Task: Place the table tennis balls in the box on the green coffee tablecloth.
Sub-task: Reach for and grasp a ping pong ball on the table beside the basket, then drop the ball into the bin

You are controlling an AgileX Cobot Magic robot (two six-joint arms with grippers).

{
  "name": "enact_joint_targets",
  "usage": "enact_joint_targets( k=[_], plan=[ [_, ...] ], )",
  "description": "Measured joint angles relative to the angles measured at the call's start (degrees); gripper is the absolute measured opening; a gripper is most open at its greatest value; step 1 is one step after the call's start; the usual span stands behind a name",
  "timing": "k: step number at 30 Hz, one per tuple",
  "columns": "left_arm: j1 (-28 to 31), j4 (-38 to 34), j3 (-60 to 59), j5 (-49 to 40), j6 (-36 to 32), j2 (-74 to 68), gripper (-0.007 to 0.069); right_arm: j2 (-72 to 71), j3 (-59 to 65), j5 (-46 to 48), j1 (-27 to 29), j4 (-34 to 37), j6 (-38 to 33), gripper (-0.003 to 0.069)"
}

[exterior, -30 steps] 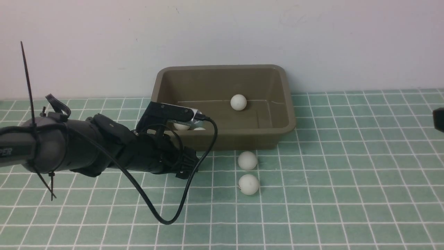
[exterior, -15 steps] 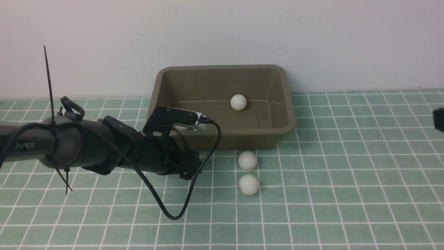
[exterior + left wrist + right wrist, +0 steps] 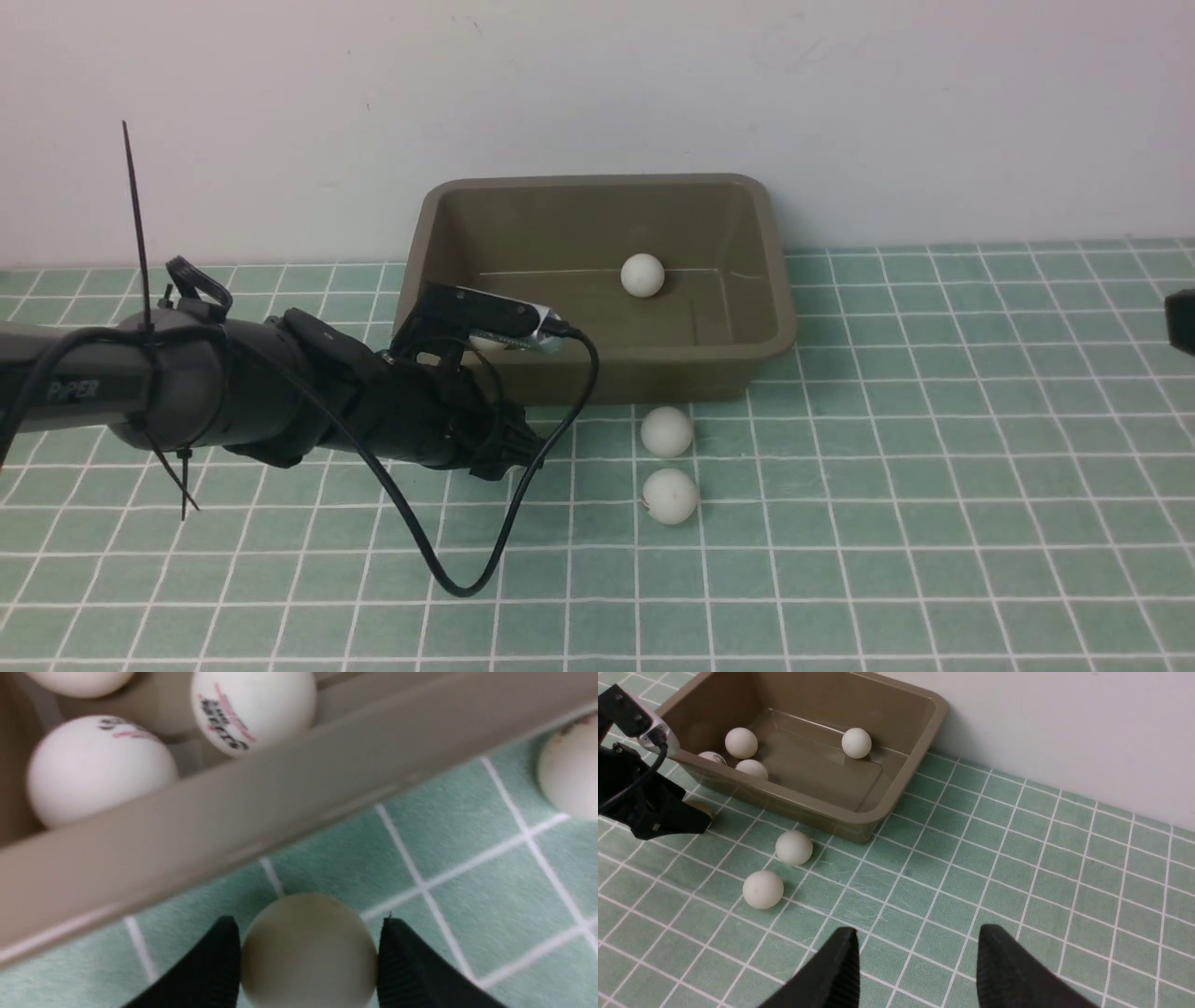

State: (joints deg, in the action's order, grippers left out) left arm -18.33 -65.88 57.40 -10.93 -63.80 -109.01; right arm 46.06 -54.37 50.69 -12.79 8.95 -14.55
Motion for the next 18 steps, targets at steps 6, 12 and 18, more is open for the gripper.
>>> enact_joint_targets(
  k=[6,12,18],
  plan=[
    [0.0,0.2,0.0,-9.7,-0.1,5.0,0.0334,0.0,0.0,0.0,0.0,0.0,0.0,0.0325],
    [-0.1,-2.6,0.1,-17.9,-3.1,11.8,0.0334,0.0,0.0,0.0,0.0,0.0,0.0,0.0325],
    [-0.1,-19.2,4.1,-6.0,-28.1,11.0,0.0334,0.0,0.0,0.0,0.0,0.0,0.0,0.0325]
  ],
)
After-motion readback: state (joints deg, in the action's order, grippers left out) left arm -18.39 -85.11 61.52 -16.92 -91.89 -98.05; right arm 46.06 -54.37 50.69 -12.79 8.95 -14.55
